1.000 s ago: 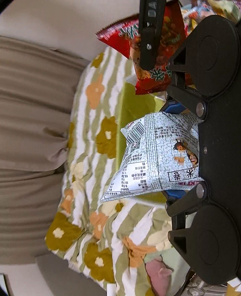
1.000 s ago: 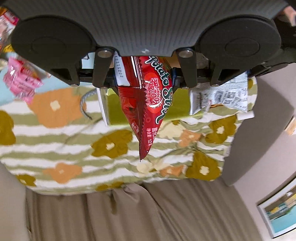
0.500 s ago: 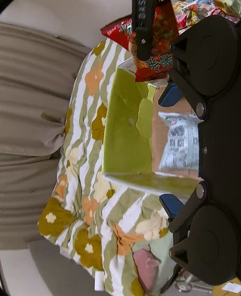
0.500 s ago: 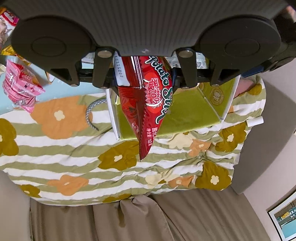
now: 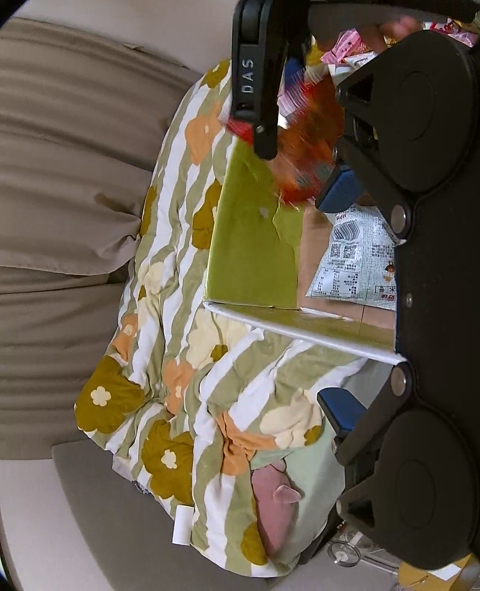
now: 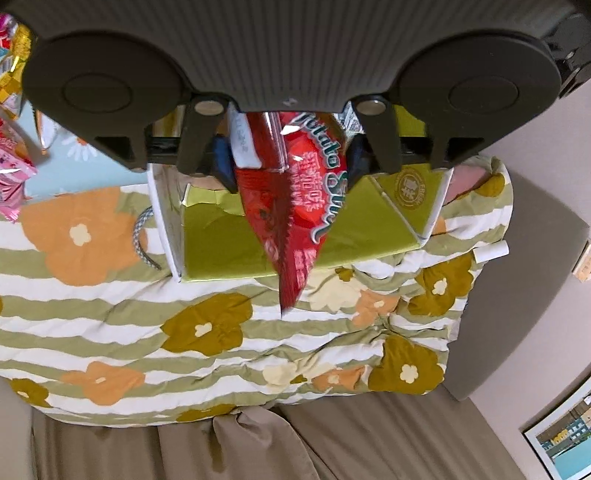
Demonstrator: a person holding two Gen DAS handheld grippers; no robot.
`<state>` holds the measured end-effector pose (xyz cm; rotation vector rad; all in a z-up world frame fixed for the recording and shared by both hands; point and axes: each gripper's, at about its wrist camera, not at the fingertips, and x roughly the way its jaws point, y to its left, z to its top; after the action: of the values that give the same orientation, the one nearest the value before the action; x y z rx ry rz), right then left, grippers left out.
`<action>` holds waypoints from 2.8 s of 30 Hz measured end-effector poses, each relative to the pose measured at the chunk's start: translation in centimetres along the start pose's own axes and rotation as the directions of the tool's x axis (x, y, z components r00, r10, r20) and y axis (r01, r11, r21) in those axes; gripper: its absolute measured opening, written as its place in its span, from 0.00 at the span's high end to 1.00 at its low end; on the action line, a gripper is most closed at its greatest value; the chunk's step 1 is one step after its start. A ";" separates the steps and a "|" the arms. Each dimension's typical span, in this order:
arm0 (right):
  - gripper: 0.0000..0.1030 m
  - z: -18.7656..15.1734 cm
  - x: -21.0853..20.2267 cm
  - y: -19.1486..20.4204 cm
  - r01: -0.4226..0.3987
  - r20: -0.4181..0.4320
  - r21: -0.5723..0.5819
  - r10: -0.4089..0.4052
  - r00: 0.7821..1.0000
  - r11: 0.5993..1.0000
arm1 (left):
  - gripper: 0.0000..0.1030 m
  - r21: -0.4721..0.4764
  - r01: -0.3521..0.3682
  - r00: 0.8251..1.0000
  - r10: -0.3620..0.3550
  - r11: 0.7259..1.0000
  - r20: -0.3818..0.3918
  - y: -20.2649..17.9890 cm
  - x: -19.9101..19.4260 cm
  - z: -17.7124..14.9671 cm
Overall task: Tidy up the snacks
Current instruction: 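Open the right gripper to drop the red bag into the box, then grasp the pale green bag with the left gripper while the right gripper grasps the purple bag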
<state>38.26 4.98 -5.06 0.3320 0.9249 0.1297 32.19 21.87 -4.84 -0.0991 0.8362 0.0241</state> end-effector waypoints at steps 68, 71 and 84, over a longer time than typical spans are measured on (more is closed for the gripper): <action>0.00 -20.1 -26.7 -28.5 0.340 -0.028 0.364 -0.355 0.934 0.867 | 0.02 0.633 0.571 0.807 -0.498 0.523 -0.316 -31.6 -5.0 -16.4; 0.00 -21.3 -25.8 -29.6 0.329 -0.061 0.427 -0.336 0.940 0.842 | 0.03 0.655 0.586 0.797 -0.484 0.478 -0.360 -32.8 -3.6 -17.4; 0.00 -24.1 -22.5 -32.3 0.321 -0.164 0.543 -0.277 0.947 0.776 | 0.29 0.643 0.650 0.754 -0.448 0.405 -0.480 -34.6 -0.6 -20.3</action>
<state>4.51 -25.64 -12.12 0.7282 1.0701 -0.4455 18.83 -14.54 -15.19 0.4838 0.9494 -1.0409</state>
